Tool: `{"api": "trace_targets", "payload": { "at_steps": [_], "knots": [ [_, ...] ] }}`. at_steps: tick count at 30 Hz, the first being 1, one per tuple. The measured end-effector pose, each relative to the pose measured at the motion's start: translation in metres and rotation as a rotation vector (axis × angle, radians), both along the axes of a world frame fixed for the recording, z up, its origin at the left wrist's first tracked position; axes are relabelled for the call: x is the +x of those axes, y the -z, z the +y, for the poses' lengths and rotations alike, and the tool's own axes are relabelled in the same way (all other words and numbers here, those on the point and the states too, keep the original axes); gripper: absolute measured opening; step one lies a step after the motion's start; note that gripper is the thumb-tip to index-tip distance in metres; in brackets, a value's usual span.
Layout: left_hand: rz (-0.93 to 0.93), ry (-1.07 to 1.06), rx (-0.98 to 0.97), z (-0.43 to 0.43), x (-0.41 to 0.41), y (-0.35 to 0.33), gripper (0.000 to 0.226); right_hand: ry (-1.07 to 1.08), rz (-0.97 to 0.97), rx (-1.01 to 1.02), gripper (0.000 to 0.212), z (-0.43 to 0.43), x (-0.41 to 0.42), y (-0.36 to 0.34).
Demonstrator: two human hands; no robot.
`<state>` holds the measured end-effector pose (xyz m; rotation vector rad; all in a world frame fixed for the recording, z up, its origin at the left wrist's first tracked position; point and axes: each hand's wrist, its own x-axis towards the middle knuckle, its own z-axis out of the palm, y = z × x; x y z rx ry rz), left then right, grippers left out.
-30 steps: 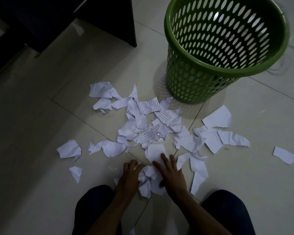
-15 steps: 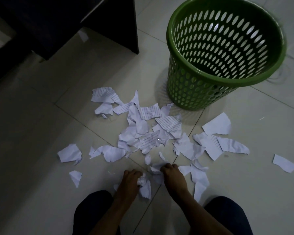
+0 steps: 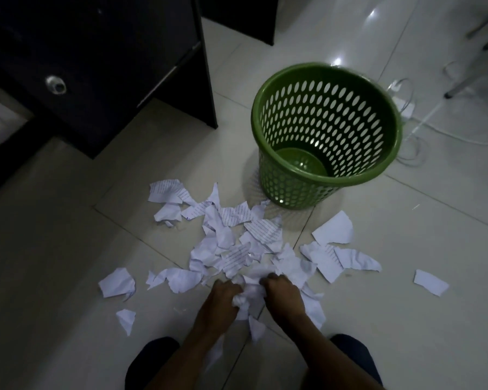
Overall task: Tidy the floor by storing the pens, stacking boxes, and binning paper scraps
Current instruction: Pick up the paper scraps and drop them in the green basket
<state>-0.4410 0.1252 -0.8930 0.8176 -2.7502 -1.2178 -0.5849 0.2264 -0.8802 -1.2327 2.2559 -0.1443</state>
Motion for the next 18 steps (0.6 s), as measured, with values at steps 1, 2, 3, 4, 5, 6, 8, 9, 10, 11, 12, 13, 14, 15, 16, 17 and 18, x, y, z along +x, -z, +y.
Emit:
{"api": "trace_targets", "payload": {
  "at_steps": [1, 2, 3, 4, 5, 6, 8, 9, 10, 11, 12, 13, 14, 15, 16, 17, 18],
  "knots": [
    [0.023, -0.007, -0.008, -0.005, -0.008, -0.01, 0.026, -0.005, 0.027, -0.006, 0.024, -0.004, -0.006, -0.011],
    [0.049, 0.004, -0.024, -0.012, -0.016, -0.021, 0.027, -0.006, 0.05, -0.01, 0.023, -0.008, -0.013, -0.023],
    [0.077, 0.014, -0.045, -0.019, -0.023, -0.029, 0.027, -0.002, 0.061, -0.015, 0.021, -0.013, -0.021, -0.036],
    [0.094, 0.006, -0.056, -0.027, -0.03, -0.038, 0.026, 0.0, 0.065, -0.024, 0.02, -0.017, -0.028, -0.047],
    [0.095, -0.01, -0.066, -0.034, -0.04, -0.053, 0.026, 0.001, 0.073, -0.037, 0.018, -0.021, -0.036, -0.062],
    [0.083, 0.0, -0.092, -0.041, -0.049, -0.068, 0.026, 0.001, 0.083, -0.054, 0.016, -0.025, -0.043, -0.076],
    [0.066, 0.051, -0.19, -0.057, -0.071, -0.098, 0.027, 0.009, 0.1, -0.121, 0.014, -0.035, -0.058, -0.104],
    [0.08, 0.05, -0.221, -0.064, -0.08, -0.112, 0.028, 0.012, 0.114, -0.149, 0.014, -0.039, -0.064, -0.116],
    [0.105, 0.036, -0.241, -0.071, -0.09, -0.124, 0.03, 0.015, 0.129, -0.176, 0.015, -0.044, -0.069, -0.128],
    [0.128, 0.03, -0.26, -0.077, -0.099, -0.137, 0.032, 0.025, 0.141, -0.215, 0.016, -0.049, -0.076, -0.142],
    [0.145, 0.026, -0.287, -0.082, -0.107, -0.149, 0.033, 0.032, 0.151, -0.259, 0.016, -0.053, -0.082, -0.154],
    [0.164, 0.026, -0.307, -0.086, -0.114, -0.161, 0.031, 0.037, 0.163, -0.305, 0.015, -0.057, -0.088, -0.166],
    [0.182, 0.032, -0.321, -0.089, -0.122, -0.171, 0.027, 0.038, 0.178, -0.341, 0.014, -0.06, -0.094, -0.176],
    [0.206, 0.039, -0.34, -0.093, -0.129, -0.18, 0.023, 0.041, 0.194, -0.368, 0.013, -0.063, -0.1, -0.185],
    [0.226, 0.048, -0.356, -0.097, -0.137, -0.188, 0.021, 0.045, 0.208, -0.389, 0.013, -0.067, -0.105, -0.194],
    [0.248, 0.049, -0.374, -0.101, -0.143, -0.195, 0.02, 0.045, 0.222, -0.405, 0.014, -0.069, -0.111, -0.201],
    [0.272, 0.045, -0.39, -0.103, -0.149, -0.2, 0.02, 0.041, 0.235, -0.42, 0.015, -0.072, -0.116, -0.208]
  ]
}}
